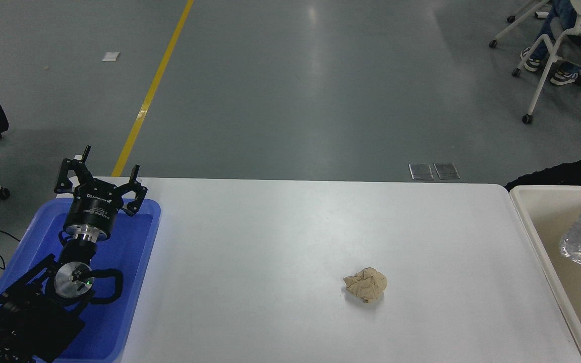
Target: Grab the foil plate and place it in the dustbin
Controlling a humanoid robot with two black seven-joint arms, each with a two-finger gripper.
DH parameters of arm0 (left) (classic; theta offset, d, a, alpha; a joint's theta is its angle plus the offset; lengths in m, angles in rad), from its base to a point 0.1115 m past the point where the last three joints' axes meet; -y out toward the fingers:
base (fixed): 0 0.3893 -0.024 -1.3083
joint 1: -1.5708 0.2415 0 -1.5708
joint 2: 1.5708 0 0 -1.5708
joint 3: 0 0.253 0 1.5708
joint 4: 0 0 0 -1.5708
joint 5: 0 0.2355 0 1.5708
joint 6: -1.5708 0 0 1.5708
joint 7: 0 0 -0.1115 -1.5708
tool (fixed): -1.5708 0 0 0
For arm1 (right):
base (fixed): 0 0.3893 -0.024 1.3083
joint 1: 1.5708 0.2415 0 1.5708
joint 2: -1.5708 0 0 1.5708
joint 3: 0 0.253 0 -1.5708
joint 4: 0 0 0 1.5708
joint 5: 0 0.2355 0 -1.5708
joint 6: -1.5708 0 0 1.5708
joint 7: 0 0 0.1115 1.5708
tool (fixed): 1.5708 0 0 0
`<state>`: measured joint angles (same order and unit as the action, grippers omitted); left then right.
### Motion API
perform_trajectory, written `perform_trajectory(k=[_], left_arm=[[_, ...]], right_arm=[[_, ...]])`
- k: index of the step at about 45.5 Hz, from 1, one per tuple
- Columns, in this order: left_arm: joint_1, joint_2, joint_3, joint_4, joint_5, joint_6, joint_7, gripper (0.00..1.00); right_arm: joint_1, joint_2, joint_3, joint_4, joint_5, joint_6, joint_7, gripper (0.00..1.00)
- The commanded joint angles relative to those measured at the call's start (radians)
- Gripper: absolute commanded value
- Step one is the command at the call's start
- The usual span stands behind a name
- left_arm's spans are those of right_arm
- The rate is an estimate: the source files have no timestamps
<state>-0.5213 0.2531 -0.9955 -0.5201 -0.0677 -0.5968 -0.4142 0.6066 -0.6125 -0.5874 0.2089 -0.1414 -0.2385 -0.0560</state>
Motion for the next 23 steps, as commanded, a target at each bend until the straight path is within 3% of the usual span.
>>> perform_trajectory(k=[1, 4, 23], left_arm=[[0.0, 0.0, 0.0, 0.0, 0.0, 0.0, 0.0, 1.0], [0.0, 0.0, 0.0, 0.0, 0.0, 0.0, 0.0, 1.0], [0.0, 0.0, 0.0, 0.0, 0.0, 0.0, 0.0, 1.0]], right_arm=[[-0.019, 0.005, 0.001, -0.008, 0.009, -0.002, 0.001, 0.85], [-0.019, 0.002, 0.0, -0.008, 0.009, -0.002, 0.001, 0.99], [0.153, -0.006, -0.015, 0.018, 0.006, 0.013, 0.002, 1.0]])
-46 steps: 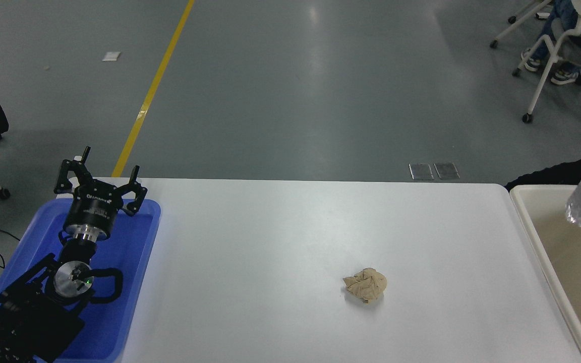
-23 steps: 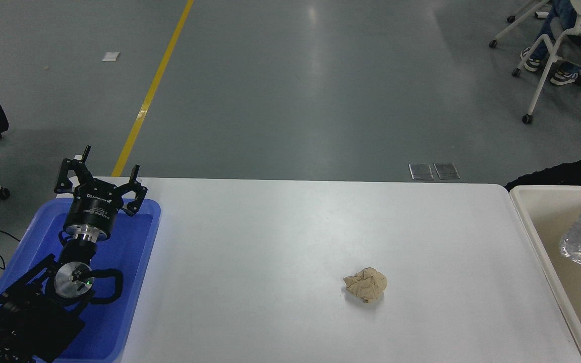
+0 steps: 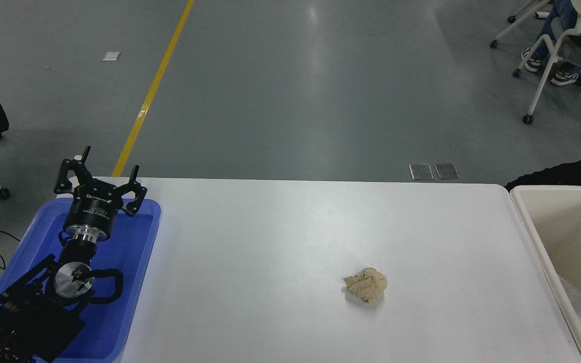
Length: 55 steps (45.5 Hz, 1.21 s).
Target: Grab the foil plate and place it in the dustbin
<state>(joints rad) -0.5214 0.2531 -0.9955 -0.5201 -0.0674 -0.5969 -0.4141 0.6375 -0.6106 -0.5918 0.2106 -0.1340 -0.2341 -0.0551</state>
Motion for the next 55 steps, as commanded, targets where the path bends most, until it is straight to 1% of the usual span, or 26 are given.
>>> perform_trajectory(k=[1, 5, 8, 11, 15, 20, 25, 31, 35, 41, 43, 50, 55], left_arm=[[0.0, 0.0, 0.0, 0.0, 0.0, 0.0, 0.0, 1.0], [0.001, 0.0, 0.0, 0.0, 0.0, 0.0, 0.0, 1.0], [0.0, 0.0, 0.0, -0.001, 0.0, 0.0, 0.0, 1.0], [0.001, 0.0, 0.0, 0.0, 0.0, 0.0, 0.0, 1.0], [0.001, 0.0, 0.0, -0.001, 0.0, 0.0, 0.0, 1.0], [0.0, 0.0, 0.0, 0.0, 0.0, 0.0, 0.0, 1.0], [0.0, 0.0, 0.0, 0.0, 0.0, 0.0, 0.0, 1.0], [0.0, 0.0, 0.0, 0.0, 0.0, 0.0, 0.0, 1.0], [0.0, 0.0, 0.0, 0.0, 0.0, 0.0, 0.0, 1.0], [0.0, 0.0, 0.0, 0.0, 0.0, 0.0, 0.0, 1.0], [0.0, 0.0, 0.0, 0.0, 0.0, 0.0, 0.0, 1.0], [0.0, 0.0, 0.0, 0.0, 0.0, 0.0, 0.0, 1.0], [0.0, 0.0, 0.0, 0.0, 0.0, 0.0, 0.0, 1.0]], right_arm=[[0.14, -0.009, -0.014, 0.016, -0.003, 0.009, 0.001, 1.0], [0.223, -0.008, -0.034, 0.044, -0.013, 0.012, 0.001, 1.0], [0.298, -0.011, -0.068, 0.113, -0.015, 0.012, 0.0, 1.0], [0.408, -0.021, -0.123, 0.225, -0.015, 0.012, 0.0, 1.0], [0.589, -0.067, -0.235, 0.431, -0.015, 0.012, 0.0, 1.0], [0.775, -0.064, -0.359, 0.602, -0.015, 0.012, 0.0, 1.0], [0.895, -0.032, -0.413, 0.662, -0.016, 0.013, 0.0, 1.0], [0.988, -0.026, -0.415, 0.69, -0.022, 0.044, 0.001, 1.0], [1.068, -0.034, -0.415, 0.736, -0.045, 0.142, 0.001, 1.0], [1.209, -0.06, -0.418, 0.819, -0.085, 0.424, 0.001, 1.0], [1.24, -0.058, -0.418, 0.829, -0.101, 0.495, 0.001, 1.0], [1.292, -0.055, -0.418, 0.851, -0.177, 0.622, 0.001, 1.0], [1.358, -0.064, -0.425, 0.929, -0.199, 0.81, 0.0, 1.0]])
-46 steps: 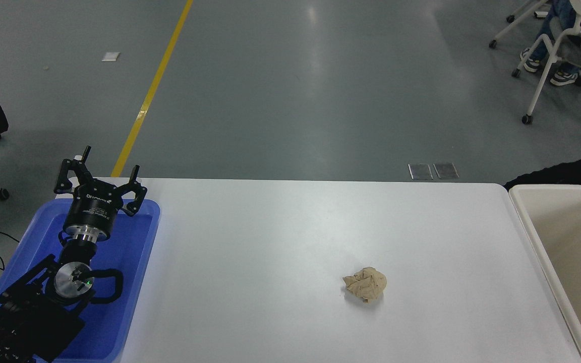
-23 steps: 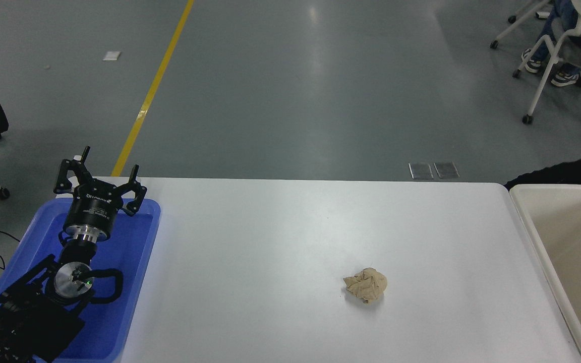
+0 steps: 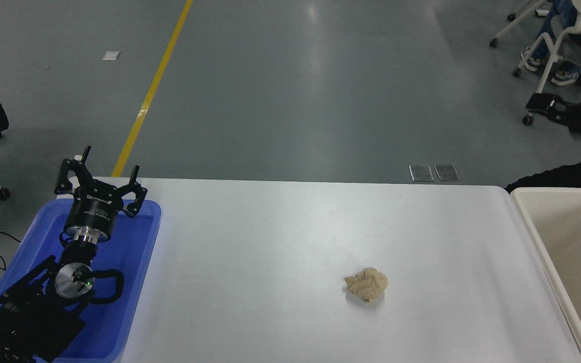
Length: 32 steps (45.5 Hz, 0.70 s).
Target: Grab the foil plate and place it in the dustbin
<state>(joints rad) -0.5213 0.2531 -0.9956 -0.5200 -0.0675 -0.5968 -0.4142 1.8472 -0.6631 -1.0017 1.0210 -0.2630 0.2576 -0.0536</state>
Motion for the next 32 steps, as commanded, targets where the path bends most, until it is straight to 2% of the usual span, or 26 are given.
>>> perform_trajectory(k=[1, 8, 20, 27, 32], left_arm=[[0.0, 0.0, 0.0, 0.0, 0.0, 0.0, 0.0, 1.0], [0.0, 0.0, 0.0, 0.0, -0.001, 0.0, 0.0, 1.0], [0.0, 0.0, 0.0, 0.0, -0.001, 0.0, 0.0, 1.0], [0.0, 0.0, 0.0, 0.0, 0.0, 0.0, 0.0, 1.0], [0.0, 0.0, 0.0, 0.0, 0.0, 0.0, 0.0, 1.0]], right_arm=[[0.164, -0.013, -0.02, 0.135, -0.071, 0.359, -0.002, 1.0], [0.24, -0.029, -0.046, 0.223, -0.073, 0.528, -0.003, 1.0], [0.342, -0.039, -0.095, 0.289, -0.111, 0.528, -0.006, 1.0], [0.346, -0.041, -0.1, 0.289, -0.228, 0.528, -0.041, 1.0], [0.343, -0.047, -0.1, 0.288, -0.269, 0.528, -0.048, 1.0]])
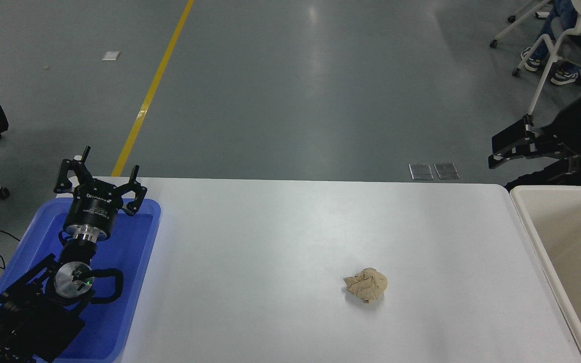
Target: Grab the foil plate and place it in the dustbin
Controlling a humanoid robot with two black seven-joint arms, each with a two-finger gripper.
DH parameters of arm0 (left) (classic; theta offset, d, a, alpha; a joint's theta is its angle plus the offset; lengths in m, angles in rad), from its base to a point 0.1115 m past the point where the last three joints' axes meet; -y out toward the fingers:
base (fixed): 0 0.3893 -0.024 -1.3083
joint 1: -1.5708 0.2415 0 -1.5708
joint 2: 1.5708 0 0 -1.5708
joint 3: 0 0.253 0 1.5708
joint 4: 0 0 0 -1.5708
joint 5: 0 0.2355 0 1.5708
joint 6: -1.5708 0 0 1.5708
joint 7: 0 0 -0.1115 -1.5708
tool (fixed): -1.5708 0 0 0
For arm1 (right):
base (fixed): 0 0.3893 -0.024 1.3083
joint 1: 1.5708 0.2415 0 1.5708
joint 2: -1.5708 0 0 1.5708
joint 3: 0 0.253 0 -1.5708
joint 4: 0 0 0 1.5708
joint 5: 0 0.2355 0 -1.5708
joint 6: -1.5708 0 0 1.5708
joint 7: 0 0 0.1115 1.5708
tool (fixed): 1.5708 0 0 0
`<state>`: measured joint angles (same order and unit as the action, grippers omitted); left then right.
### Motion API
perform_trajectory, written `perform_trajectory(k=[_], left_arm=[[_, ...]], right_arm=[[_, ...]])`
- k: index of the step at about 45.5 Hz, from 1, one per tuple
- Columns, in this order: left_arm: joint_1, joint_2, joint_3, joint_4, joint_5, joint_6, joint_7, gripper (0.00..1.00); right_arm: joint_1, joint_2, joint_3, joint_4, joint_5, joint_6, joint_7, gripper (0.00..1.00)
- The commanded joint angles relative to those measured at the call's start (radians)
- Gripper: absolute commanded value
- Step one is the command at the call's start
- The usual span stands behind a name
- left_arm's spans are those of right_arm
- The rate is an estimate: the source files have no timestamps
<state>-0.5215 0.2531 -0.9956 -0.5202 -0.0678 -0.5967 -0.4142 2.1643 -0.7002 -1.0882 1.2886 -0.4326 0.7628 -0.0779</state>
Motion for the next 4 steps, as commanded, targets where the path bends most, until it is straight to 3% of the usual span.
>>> perform_trajectory(k=[1, 4], left_arm=[[0.0, 0.0, 0.0, 0.0, 0.0, 0.0, 0.0, 1.0], [0.0, 0.0, 0.0, 0.0, 0.0, 0.0, 0.0, 1.0]], right_arm=[[0.026, -0.01, -0.013, 0.02, -0.101, 0.023, -0.023, 1.0], [0.026, -0.016, -0.01, 0.02, -0.1, 0.023, -0.023, 1.0]])
